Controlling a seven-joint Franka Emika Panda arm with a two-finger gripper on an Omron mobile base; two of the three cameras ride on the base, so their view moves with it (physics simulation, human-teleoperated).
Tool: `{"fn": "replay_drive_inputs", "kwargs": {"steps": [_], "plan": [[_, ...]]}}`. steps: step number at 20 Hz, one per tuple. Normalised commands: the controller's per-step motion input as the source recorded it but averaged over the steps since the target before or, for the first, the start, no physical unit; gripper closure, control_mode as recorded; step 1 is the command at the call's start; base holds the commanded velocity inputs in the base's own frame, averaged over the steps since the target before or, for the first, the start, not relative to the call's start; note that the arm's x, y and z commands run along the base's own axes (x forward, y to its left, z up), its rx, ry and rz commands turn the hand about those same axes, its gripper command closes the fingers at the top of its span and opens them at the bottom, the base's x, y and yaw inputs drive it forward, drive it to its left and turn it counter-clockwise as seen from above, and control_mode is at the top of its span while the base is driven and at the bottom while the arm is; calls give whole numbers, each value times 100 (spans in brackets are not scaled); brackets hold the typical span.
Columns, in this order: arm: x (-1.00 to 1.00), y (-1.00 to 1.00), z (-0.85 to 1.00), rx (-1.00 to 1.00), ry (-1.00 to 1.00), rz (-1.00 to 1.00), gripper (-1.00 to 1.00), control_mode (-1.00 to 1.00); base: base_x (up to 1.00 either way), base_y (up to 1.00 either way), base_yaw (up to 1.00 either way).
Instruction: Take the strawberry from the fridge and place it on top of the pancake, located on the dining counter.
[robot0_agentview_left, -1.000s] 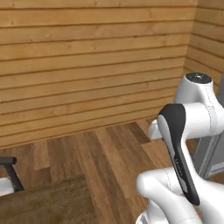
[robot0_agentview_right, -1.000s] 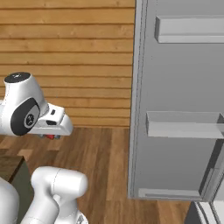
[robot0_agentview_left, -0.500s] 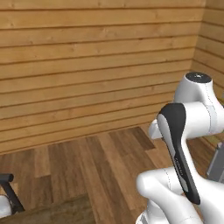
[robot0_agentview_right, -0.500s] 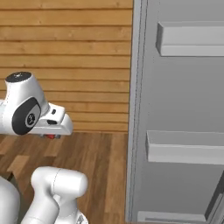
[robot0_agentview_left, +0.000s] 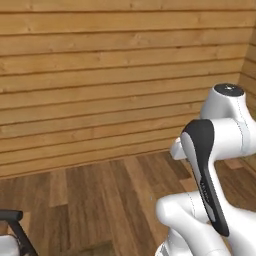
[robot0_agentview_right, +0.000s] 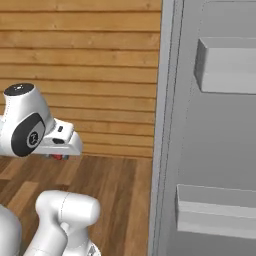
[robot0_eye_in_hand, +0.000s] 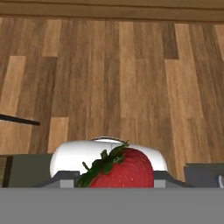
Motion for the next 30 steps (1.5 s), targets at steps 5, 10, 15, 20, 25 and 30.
{"fn": "replay_drive_inputs", "kwargs": {"steps": [5, 10, 15, 20, 25, 30], "plan": [[0, 0, 0, 0, 0, 0, 100, 100, 100, 1, 33], [0, 0, 0, 0, 0, 0, 100, 100, 100, 11, 21], [0, 0, 0, 0, 0, 0, 100, 100, 100, 20, 21], [0, 0, 0, 0, 0, 0, 100, 100, 100, 37, 26], [0, 0, 0, 0, 0, 0, 100, 100, 100, 39, 57], [0, 0, 0, 0, 0, 0, 100, 100, 78, 1, 83]]}}
